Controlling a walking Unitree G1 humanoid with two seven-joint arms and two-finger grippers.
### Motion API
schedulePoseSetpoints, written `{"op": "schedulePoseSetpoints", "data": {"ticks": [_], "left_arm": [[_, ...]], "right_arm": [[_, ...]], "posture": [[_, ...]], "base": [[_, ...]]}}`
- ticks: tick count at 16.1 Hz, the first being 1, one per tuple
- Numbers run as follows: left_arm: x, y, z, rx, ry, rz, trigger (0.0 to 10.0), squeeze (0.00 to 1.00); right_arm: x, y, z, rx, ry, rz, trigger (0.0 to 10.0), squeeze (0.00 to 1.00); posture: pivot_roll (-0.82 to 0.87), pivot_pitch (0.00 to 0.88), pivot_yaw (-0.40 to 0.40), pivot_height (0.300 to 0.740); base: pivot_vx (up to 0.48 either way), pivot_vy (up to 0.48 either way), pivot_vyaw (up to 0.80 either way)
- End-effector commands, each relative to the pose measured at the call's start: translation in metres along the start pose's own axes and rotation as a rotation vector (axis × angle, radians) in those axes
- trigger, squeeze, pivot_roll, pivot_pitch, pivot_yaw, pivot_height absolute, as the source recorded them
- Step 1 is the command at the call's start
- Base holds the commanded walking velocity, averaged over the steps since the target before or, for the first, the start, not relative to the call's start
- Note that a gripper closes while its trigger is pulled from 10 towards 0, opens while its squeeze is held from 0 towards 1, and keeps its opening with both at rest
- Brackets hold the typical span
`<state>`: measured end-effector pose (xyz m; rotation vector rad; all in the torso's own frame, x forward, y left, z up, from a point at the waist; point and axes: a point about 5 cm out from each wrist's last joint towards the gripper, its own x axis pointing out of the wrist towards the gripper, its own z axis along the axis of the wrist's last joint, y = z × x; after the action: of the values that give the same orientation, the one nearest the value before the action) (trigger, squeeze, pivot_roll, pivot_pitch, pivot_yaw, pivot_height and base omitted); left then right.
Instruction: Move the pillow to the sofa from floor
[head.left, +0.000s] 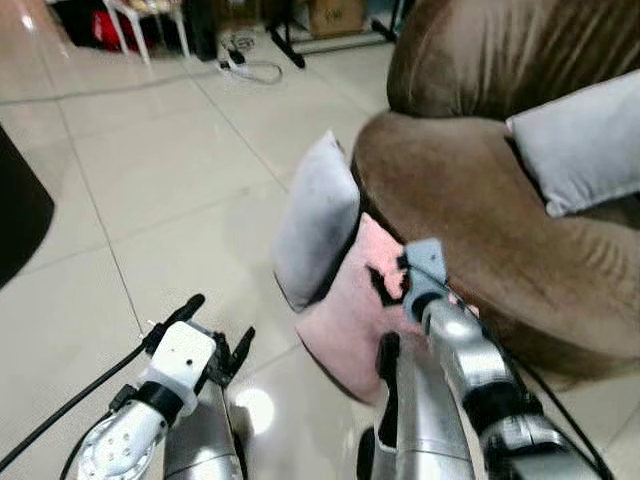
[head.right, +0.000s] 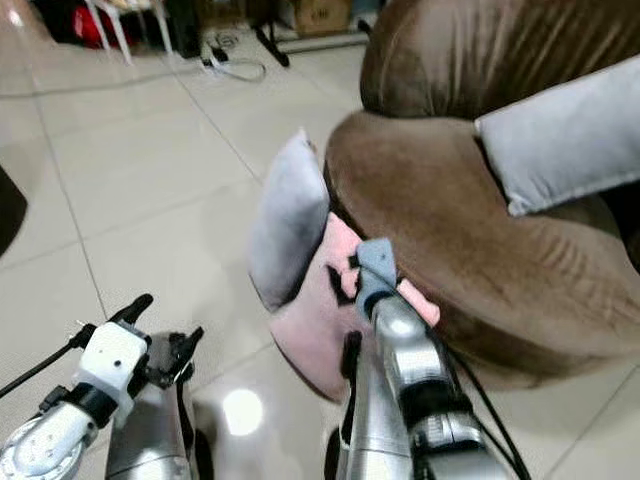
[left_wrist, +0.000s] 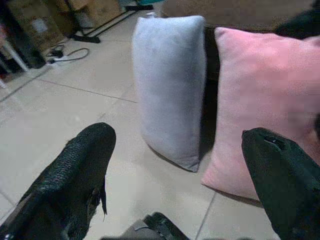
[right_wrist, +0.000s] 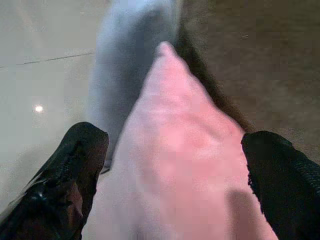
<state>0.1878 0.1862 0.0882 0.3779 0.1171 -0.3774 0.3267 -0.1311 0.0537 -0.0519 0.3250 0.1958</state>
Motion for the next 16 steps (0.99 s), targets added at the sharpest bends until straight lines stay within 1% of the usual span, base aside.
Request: {"op": "schedulePoseSetpoints", "data": {"ticks": [1,2,3,4,5,6,7,9,10,11,13,16], "left_arm": [[-0.005,-0.001,0.004,0.009,-0.004,-0.037,10.0,0.04],[-0.009,0.000,0.006,0.018,-0.002,-0.055,10.0,0.03],[-0.013,0.001,0.009,0.024,0.001,-0.072,10.0,0.03],[-0.016,0.001,0.011,0.027,0.002,-0.089,10.0,0.02],[-0.019,0.000,0.013,0.031,0.003,-0.115,10.0,0.00],[-0.021,0.000,0.013,0.031,0.005,-0.130,10.0,0.00],[-0.025,-0.001,0.016,0.038,0.009,-0.159,10.0,0.00],[-0.033,0.000,0.020,0.057,0.022,-0.174,10.0,0.00],[-0.035,0.001,0.020,0.058,0.029,-0.172,10.0,0.00],[-0.038,0.001,0.021,0.057,0.035,-0.172,10.0,0.00],[-0.040,-0.002,0.021,0.051,0.041,-0.185,10.0,0.00],[-0.039,-0.003,0.023,0.046,0.045,-0.199,10.0,0.00]], "right_arm": [[0.003,-0.006,0.001,0.005,-0.006,-0.044,10.0,1.00],[0.007,-0.008,0.003,-0.002,-0.006,-0.079,10.0,1.00],[0.010,-0.009,0.002,-0.034,0.016,-0.109,10.0,0.36],[0.012,-0.010,0.001,-0.068,0.036,-0.124,10.0,0.00],[0.013,-0.012,0.000,-0.092,0.059,-0.157,10.0,0.00],[0.014,-0.013,-0.001,-0.098,0.072,-0.173,10.0,0.00],[0.014,-0.016,0.000,-0.115,0.088,-0.222,10.0,0.00],[0.014,-0.020,-0.002,-0.156,0.108,-0.296,10.0,0.00],[0.014,-0.018,-0.005,-0.157,0.118,-0.296,9.3,0.00],[0.014,-0.014,-0.007,-0.148,0.124,-0.280,2.4,0.00],[0.014,-0.008,-0.010,-0.150,0.122,-0.245,0.0,0.00],[0.014,-0.007,-0.012,-0.148,0.122,-0.243,0.0,0.00]], "posture": [[0.01,0.209,-0.076,0.453],[0.02,0.218,-0.074,0.453],[0.03,0.233,-0.072,0.453],[0.04,0.243,-0.071,0.453],[0.05,0.251,-0.070,0.453],[0.05,0.255,-0.070,0.453],[0.07,0.274,-0.070,0.453],[0.09,0.290,-0.071,0.453],[0.10,0.293,-0.073,0.453],[0.10,0.292,-0.075,0.453],[0.10,0.289,-0.075,0.453],[0.09,0.293,-0.074,0.453]], "base": [[0.000,0.000,0.00],[0.000,0.000,0.00],[0.000,0.000,0.00],[0.000,0.000,0.00],[0.000,0.000,0.00],[0.000,0.000,0.00],[0.000,0.000,0.00],[0.000,0.000,0.00],[0.000,0.000,0.00],[0.000,0.000,0.00],[0.000,0.000,0.00],[0.000,0.000,0.00]]}}
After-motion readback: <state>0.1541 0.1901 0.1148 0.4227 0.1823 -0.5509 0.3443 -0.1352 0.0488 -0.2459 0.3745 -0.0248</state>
